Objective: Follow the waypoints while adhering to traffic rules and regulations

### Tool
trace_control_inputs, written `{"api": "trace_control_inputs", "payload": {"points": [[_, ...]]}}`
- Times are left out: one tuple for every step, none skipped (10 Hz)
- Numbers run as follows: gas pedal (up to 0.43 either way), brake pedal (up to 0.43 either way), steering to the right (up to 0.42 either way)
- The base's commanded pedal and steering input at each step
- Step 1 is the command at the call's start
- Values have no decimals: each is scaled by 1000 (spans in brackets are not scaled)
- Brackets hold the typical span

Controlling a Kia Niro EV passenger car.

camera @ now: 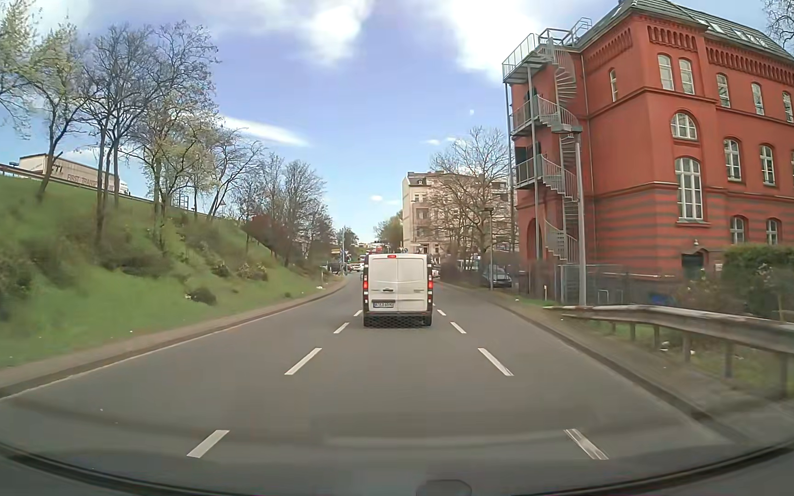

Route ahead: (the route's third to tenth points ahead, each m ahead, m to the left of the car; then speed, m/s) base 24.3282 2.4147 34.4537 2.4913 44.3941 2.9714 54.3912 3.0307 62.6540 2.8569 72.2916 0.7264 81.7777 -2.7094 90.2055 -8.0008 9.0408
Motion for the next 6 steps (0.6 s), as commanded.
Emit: {"api": "trace_control_inputs", "payload": {"points": [[47, 0, -1], [47, 0, -1], [47, 0, -1], [47, 0, -1], [47, 0, 0], [47, 0, 0]]}}
